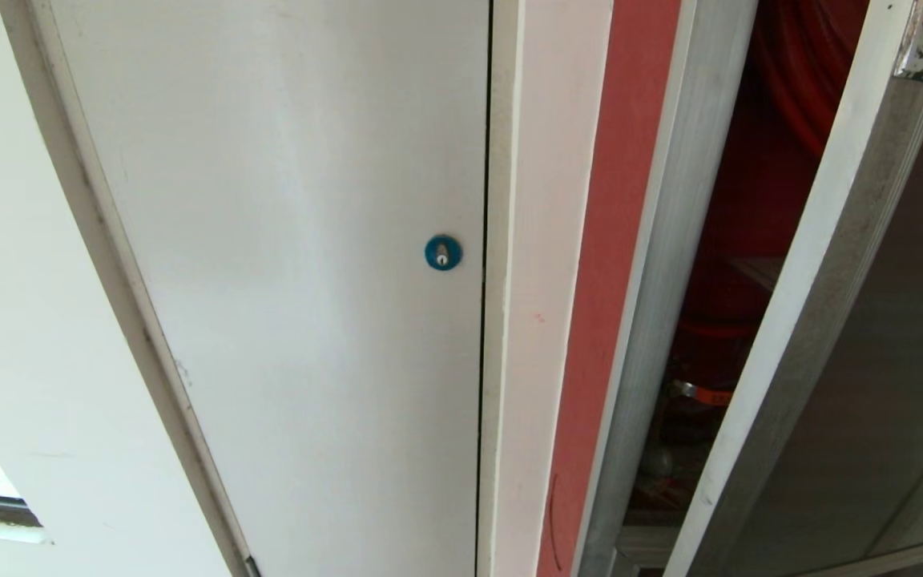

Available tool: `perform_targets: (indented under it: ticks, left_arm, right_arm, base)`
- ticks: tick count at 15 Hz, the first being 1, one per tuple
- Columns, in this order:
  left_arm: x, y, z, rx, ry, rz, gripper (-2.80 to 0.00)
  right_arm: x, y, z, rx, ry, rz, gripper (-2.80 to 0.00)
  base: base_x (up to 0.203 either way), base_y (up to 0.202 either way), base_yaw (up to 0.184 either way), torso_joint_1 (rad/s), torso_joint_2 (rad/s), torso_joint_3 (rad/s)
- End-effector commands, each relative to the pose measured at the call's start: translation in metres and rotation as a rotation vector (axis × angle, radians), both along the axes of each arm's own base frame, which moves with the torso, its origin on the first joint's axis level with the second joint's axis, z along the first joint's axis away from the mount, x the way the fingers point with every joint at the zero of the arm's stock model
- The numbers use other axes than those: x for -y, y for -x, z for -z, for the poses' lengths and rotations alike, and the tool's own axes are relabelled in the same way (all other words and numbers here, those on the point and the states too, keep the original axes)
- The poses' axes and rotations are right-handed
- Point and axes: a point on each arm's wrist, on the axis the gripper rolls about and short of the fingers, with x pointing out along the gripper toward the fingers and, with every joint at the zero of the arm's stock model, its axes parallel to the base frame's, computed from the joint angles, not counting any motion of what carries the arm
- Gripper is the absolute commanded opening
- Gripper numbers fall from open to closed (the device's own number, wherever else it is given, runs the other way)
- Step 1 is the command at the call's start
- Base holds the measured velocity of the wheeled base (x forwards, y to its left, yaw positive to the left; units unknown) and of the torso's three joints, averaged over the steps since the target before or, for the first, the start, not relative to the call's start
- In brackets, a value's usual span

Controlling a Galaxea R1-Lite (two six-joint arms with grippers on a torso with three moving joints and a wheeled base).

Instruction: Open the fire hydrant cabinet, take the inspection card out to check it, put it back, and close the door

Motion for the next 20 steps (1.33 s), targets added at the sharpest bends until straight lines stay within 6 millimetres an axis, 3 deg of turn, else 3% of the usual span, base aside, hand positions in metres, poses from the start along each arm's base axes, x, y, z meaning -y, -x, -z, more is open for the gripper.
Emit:
perform_targets:
  ticks: [1, 5, 10, 15, 20]
  left_arm:
    - [0.000, 0.000, 0.001, -0.004, -0.011, 0.000, -2.80]
    - [0.001, 0.005, -0.017, 0.056, -0.043, 0.029, -2.80]
    - [0.007, 0.008, -0.080, 0.114, -0.058, 0.338, -2.80]
    - [0.014, -0.029, -0.157, 0.054, -0.048, 0.662, -2.80]
    - [0.022, -0.069, -0.210, 0.028, -0.035, 1.145, -2.80]
  right_arm:
    - [0.000, 0.000, 0.000, -0.001, 0.000, 0.000, -2.80]
    - [0.000, 0.000, 0.000, -0.001, 0.000, 0.000, -2.80]
    - [0.000, 0.000, 0.000, -0.001, 0.000, 0.000, -2.80]
    - [0.000, 0.000, 0.000, -0.001, 0.000, 0.000, -2.80]
    - [0.000, 0.000, 0.000, -0.001, 0.000, 0.000, -2.80]
  base:
    - [0.000, 0.000, 0.000, 0.000, 0.00, 0.000]
    - [0.000, 0.000, 0.000, 0.000, 0.00, 0.000]
    - [0.000, 0.000, 0.000, 0.000, 0.00, 0.000]
    - [0.000, 0.000, 0.000, 0.000, 0.00, 0.000]
    - [0.000, 0.000, 0.000, 0.000, 0.00, 0.000]
